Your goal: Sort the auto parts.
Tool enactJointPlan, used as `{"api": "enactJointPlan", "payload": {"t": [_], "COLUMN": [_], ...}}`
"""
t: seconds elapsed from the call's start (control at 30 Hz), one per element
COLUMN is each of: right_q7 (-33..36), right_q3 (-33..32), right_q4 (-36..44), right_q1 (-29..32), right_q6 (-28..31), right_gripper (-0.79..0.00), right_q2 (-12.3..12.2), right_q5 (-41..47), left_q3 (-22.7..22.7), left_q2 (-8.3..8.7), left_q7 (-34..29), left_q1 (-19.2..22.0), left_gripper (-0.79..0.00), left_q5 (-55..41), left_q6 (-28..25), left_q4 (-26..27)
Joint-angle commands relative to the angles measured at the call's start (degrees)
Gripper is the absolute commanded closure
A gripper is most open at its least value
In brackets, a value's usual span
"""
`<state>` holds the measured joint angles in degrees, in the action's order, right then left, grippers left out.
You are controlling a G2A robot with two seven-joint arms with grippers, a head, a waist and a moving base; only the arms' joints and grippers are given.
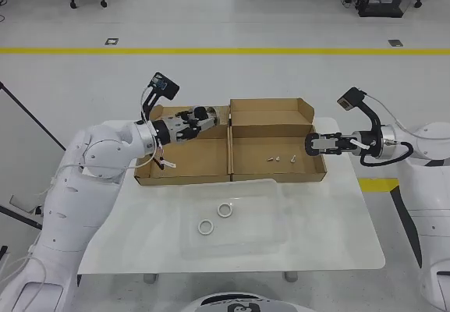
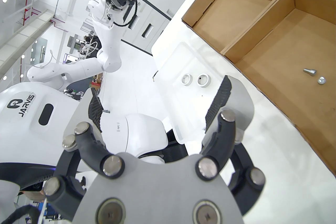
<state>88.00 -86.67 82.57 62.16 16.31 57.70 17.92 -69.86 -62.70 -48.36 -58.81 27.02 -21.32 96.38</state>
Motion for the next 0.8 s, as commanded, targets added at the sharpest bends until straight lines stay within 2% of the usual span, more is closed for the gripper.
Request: {"api": "enactJointPlan", "payload": {"t": [0.0, 0.23, 0.37, 0.77], "right_q7": [0.0, 0.0, 0.0, 0.0], "right_q3": [0.0, 0.0, 0.0, 0.0], "right_q4": [0.0, 0.0, 0.0, 0.0], "right_q1": [0.0, 0.0, 0.0, 0.0], "right_q6": [0.0, 0.0, 0.0, 0.0], "right_gripper": [-0.785, -0.785, -0.785, -0.785], "right_q2": [0.0, 0.0, 0.0, 0.0], "right_q5": [0.0, 0.0, 0.0, 0.0], "left_q3": [1.6, 10.4, 15.9, 29.8], "left_q2": [-0.18, -1.65, -2.93, -7.76], "left_q7": [-1.2, -4.9, -5.2, -4.5], "left_q1": [2.6, 12.7, 16.9, 24.9], "left_gripper": [0.0, 0.0, 0.0, 0.0], "left_q5": [2.0, 10.1, 14.4, 23.0], "left_q6": [-0.2, -3.2, -4.9, -8.1], "left_q4": [-2.2, -12.8, -19.1, -36.4]}}
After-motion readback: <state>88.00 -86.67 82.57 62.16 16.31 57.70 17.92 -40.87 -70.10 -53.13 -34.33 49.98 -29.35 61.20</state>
